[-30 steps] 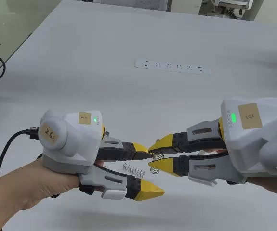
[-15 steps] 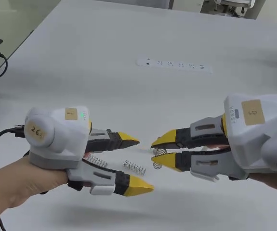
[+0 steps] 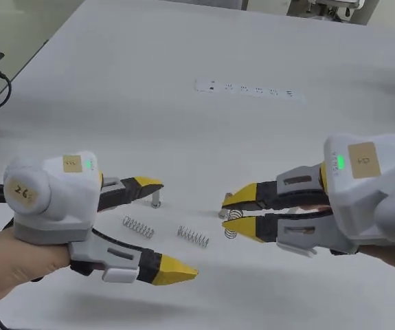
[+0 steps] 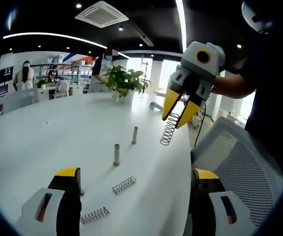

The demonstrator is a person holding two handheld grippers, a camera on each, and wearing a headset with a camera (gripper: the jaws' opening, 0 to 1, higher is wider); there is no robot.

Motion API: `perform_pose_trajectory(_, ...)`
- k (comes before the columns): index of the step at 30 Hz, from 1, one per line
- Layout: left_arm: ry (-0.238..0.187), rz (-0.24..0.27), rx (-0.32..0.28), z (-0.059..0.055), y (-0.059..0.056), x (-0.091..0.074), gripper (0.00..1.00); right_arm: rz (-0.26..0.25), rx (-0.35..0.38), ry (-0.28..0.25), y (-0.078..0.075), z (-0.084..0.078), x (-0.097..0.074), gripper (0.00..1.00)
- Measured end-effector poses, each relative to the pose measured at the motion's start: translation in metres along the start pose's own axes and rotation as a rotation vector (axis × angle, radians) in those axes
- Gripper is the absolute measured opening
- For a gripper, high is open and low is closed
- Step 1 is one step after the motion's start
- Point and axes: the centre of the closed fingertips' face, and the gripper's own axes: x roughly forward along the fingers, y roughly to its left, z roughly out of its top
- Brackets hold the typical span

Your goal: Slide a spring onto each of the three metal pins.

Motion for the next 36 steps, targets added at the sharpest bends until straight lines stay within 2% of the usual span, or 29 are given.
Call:
perform_pose_trajectory(3, 0.002, 0.032, -0.007, -0.002, 0.007, -0.003, 0.98, -0.007, 0.002, 0.005, -0.001, -0.002, -0.001, 0.06)
perform_pose_trajectory(18, 0.022, 0.095, -0.039, -0.018, 0.023, -0.025, 0.98, -0.051, 0.030, 0.035, -0.009, -0.022, -0.011, 0.06)
perform_pose_trajectory(23, 0.020, 0.114, -0.050, -0.020, 0.026, -0.031, 0.98, -0.074, 0.052, 0.045, -0.013, -0.031, -0.015, 0.06)
perform_pose_trajectory(26, 0.018, 0.122, -0.057, -0.021, 0.027, -0.033, 0.98, -0.096, 0.063, 0.055, -0.019, -0.039, -0.020, 0.06)
perform_pose_trajectory(32, 0.018, 0.142, -0.075, -0.026, 0.030, -0.038, 0.98, -0.173, 0.109, 0.067, -0.040, -0.052, -0.036, 0.06)
perform_pose_trajectory(36, 0.036, 0.150, -0.073, -0.032, 0.031, -0.040, 0.98, -0.226, 0.138, 0.081, -0.053, -0.067, -0.046, 0.06)
